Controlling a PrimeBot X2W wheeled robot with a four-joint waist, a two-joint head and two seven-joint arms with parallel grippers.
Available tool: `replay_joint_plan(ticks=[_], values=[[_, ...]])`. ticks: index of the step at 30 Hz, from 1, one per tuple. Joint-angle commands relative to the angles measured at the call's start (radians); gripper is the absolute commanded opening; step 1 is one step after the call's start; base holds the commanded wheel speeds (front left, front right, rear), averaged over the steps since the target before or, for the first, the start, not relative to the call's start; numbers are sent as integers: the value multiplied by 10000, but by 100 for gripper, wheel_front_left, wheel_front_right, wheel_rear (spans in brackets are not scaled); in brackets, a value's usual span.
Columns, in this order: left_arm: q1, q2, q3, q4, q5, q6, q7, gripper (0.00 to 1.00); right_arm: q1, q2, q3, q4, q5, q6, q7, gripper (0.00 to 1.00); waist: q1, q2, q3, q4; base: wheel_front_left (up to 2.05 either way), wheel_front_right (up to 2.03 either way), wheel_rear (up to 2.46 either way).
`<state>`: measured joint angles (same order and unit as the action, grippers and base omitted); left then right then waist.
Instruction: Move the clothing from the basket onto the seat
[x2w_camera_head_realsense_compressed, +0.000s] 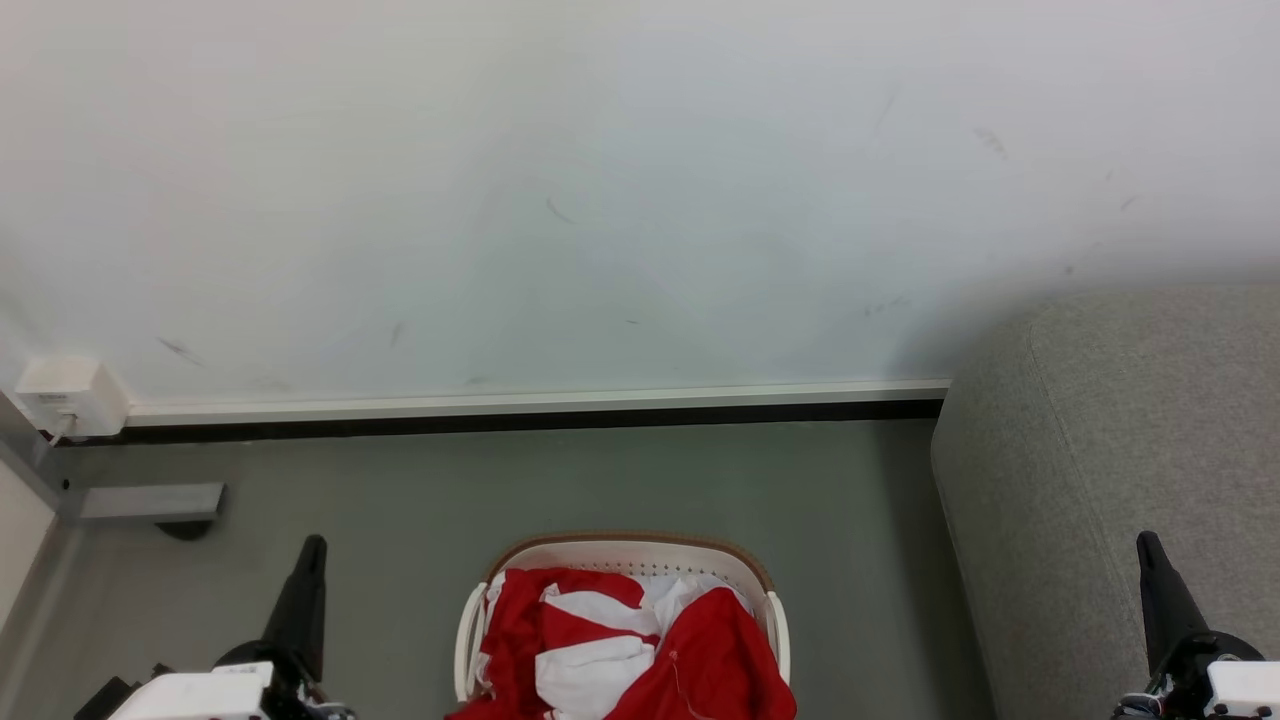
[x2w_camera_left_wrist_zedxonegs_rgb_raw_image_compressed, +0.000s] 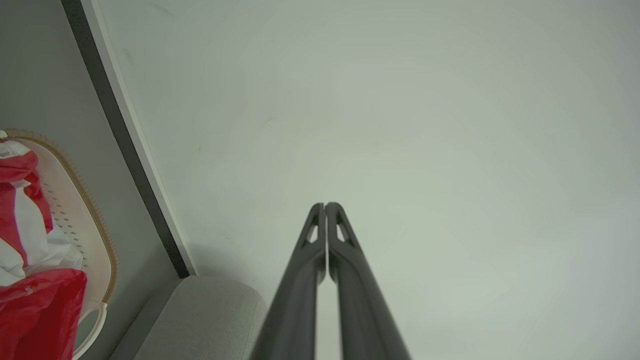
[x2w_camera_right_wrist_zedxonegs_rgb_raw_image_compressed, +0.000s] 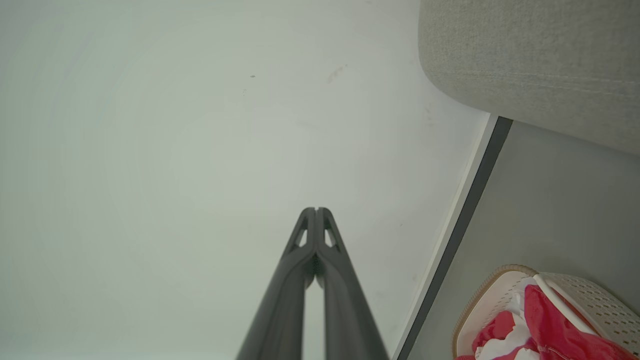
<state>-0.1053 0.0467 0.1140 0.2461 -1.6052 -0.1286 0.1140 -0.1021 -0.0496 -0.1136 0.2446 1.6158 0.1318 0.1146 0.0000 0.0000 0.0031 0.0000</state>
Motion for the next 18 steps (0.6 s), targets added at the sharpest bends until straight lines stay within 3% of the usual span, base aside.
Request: replay_joint_plan(ticks=[1,18], values=[[-83,71,7,-29,-147,-43,32,0,-121,-16,-28,-25,-57,-22,16,0,0,0,0,0,0,0,0],[-83,71,2,-29,-147,-43,32,0,-121,-16,-28,-25,-57,-22,16,0,0,0,0,0,0,0,0]])
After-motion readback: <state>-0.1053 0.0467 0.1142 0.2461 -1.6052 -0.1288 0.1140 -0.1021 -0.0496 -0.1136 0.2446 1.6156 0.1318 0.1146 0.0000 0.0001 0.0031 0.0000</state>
